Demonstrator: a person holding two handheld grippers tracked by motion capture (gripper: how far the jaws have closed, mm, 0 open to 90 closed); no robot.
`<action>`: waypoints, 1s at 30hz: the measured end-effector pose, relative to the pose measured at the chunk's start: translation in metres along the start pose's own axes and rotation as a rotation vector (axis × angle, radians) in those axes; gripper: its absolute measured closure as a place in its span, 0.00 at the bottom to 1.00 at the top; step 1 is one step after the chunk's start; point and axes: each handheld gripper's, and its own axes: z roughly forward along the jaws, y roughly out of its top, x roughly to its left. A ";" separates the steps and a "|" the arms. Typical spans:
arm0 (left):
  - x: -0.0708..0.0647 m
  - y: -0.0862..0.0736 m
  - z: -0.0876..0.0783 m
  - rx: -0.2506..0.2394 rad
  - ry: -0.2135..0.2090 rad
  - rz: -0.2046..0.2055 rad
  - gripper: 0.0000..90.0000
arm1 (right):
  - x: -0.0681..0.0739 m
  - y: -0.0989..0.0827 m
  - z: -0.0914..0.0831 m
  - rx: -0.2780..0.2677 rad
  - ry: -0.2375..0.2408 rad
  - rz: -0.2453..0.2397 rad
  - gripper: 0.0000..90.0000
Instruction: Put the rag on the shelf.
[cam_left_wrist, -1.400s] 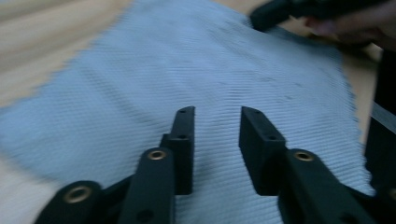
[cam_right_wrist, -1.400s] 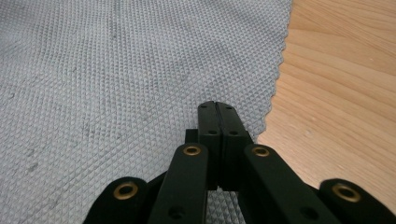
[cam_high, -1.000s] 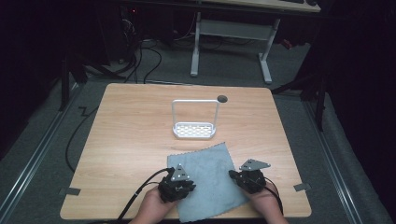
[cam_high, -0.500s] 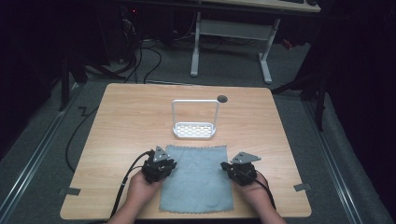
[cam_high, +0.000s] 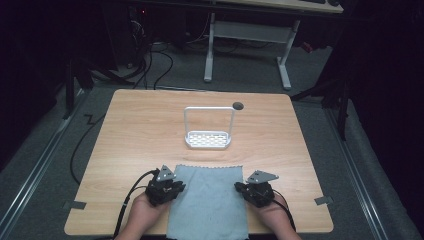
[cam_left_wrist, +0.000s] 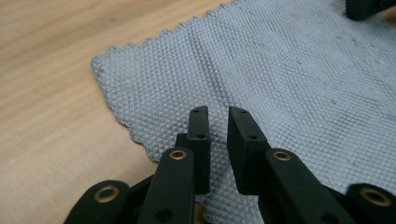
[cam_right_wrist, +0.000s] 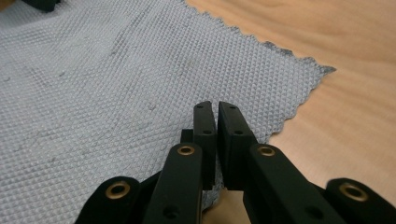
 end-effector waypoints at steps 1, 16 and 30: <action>-0.002 0.000 -0.001 0.012 -0.003 0.011 0.89 | 0.001 -0.001 -0.002 0.008 0.007 -0.003 0.96; 0.045 0.012 0.004 -0.105 0.122 -0.150 0.72 | -0.024 -0.002 -0.009 -0.082 -0.031 0.095 0.76; 0.031 0.018 0.024 -0.106 0.155 -0.089 0.98 | -0.030 -0.002 -0.008 -0.096 -0.110 0.102 0.66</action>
